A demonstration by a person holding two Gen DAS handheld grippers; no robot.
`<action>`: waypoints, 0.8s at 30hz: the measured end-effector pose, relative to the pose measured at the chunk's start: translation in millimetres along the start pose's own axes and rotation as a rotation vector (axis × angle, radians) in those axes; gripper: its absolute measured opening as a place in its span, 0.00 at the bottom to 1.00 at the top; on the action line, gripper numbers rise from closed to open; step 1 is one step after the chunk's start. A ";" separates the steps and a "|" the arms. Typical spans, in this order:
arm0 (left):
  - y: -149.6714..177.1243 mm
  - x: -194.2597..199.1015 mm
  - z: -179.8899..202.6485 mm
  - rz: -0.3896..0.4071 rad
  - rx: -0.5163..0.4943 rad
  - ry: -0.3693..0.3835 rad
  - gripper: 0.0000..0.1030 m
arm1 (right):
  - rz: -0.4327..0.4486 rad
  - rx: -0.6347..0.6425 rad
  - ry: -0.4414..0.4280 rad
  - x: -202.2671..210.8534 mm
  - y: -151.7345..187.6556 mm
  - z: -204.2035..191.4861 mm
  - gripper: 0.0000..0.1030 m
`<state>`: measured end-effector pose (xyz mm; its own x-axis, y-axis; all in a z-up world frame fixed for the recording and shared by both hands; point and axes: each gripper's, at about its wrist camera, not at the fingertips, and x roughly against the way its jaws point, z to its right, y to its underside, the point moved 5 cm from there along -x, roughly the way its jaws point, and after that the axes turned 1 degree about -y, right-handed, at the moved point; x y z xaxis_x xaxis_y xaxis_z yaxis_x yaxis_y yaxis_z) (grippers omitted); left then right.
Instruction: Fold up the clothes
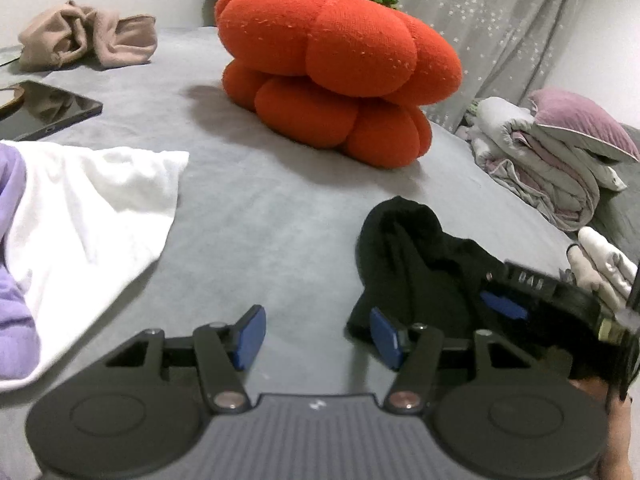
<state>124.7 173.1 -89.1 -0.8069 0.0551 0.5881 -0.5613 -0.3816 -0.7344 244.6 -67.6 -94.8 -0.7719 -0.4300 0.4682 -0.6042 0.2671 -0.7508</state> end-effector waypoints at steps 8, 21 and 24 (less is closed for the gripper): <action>-1.2 -7.0 8.6 -0.037 0.001 0.042 0.44 | -0.007 -0.004 -0.016 -3.2 1.5 -5.3 0.51; -23.1 -23.4 -0.3 -0.083 0.079 0.015 0.04 | -0.009 -0.028 -0.030 -3.3 2.0 -1.4 0.51; -39.1 -23.3 -8.3 -0.038 0.035 -0.071 0.04 | -0.009 -0.028 -0.031 -3.3 2.0 -1.6 0.51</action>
<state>163.9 194.3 -77.0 -0.7693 0.0049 0.6389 -0.5836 -0.4124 -0.6995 245.6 -64.3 -97.1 -0.7602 -0.4590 0.4598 -0.6167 0.2871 -0.7330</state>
